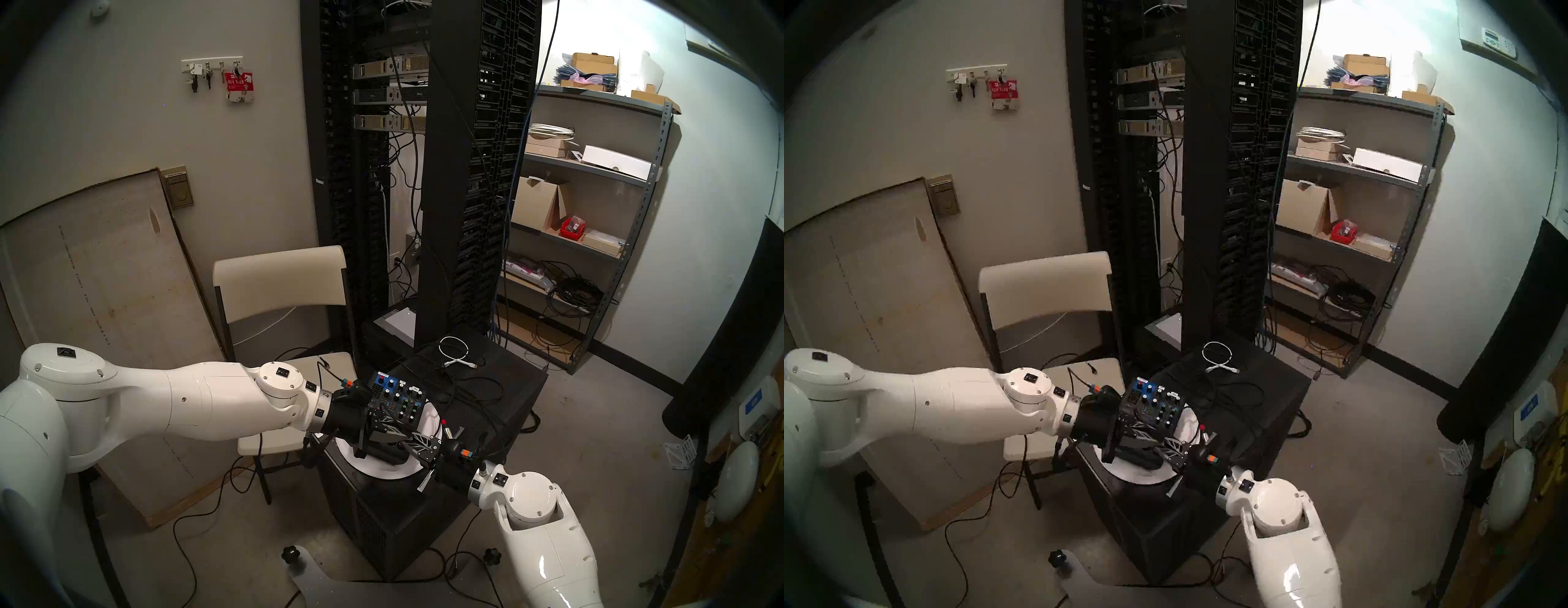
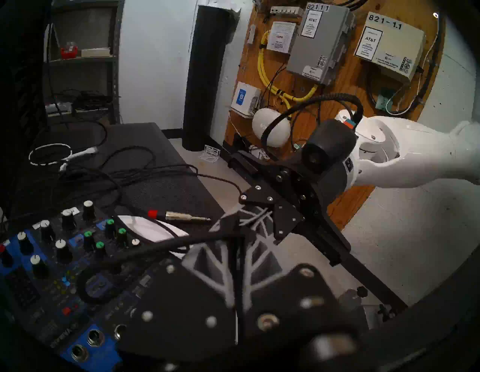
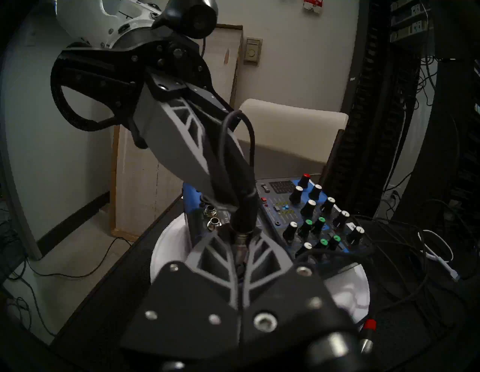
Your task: Insert aux cable
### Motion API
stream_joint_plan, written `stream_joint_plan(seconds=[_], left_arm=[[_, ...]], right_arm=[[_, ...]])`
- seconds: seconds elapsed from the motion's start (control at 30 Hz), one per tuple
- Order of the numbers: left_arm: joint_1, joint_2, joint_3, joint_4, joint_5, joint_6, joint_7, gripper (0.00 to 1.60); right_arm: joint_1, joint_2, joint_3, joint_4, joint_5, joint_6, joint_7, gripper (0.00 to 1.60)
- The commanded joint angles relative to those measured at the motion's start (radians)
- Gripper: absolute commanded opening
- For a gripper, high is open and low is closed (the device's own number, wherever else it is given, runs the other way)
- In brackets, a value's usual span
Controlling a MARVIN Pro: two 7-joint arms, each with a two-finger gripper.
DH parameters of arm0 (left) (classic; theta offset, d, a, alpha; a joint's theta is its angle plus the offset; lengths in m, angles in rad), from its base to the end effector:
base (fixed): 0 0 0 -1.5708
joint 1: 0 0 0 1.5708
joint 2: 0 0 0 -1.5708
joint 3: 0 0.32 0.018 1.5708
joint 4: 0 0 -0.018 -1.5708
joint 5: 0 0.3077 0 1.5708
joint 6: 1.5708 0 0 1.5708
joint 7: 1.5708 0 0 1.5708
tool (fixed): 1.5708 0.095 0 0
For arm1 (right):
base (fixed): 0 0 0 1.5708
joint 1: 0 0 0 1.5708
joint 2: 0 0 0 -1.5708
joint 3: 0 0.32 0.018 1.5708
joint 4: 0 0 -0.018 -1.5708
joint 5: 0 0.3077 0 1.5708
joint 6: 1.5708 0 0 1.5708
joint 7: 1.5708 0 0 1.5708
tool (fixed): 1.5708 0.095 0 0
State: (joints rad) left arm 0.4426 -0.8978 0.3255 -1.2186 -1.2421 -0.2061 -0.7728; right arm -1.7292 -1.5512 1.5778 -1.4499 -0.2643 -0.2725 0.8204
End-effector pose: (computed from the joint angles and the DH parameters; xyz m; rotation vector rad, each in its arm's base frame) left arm 0.4331 -0.0330 -0.3506 1.6654 -1.2824 0.8352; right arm 0.3180 0.0614 -0.4408 -1.8693 -1.0791 -1.6408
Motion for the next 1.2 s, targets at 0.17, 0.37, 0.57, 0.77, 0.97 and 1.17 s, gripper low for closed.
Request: stream_joint_plan(seconds=[0.17, 0.37, 0.57, 0.77, 0.97, 1.17], left_arm=[[0.006, -0.006, 0.038, 0.004, 0.023, 0.045, 0.012, 0.00], [0.005, -0.011, 0.048, 0.008, 0.023, 0.056, 0.017, 0.00], [0.006, -0.014, 0.052, 0.014, 0.020, 0.056, 0.017, 0.00], [0.006, -0.017, 0.057, 0.016, 0.019, 0.057, 0.019, 0.00], [0.006, -0.012, 0.055, 0.014, 0.013, 0.053, 0.024, 0.00], [0.005, -0.004, 0.048, 0.013, -0.002, 0.044, 0.017, 0.19]], right_arm=[[0.006, -0.005, -0.010, 0.013, -0.014, -0.012, -0.003, 0.00], [0.009, -0.006, -0.008, 0.020, -0.022, -0.010, 0.001, 0.00], [0.010, -0.007, -0.007, 0.023, -0.028, -0.009, 0.001, 0.00], [0.009, -0.008, -0.006, 0.024, -0.033, -0.007, 0.003, 0.00], [0.010, -0.009, -0.004, 0.026, -0.032, -0.012, 0.002, 0.00], [0.013, -0.010, -0.003, 0.024, -0.032, -0.010, 0.003, 0.00]])
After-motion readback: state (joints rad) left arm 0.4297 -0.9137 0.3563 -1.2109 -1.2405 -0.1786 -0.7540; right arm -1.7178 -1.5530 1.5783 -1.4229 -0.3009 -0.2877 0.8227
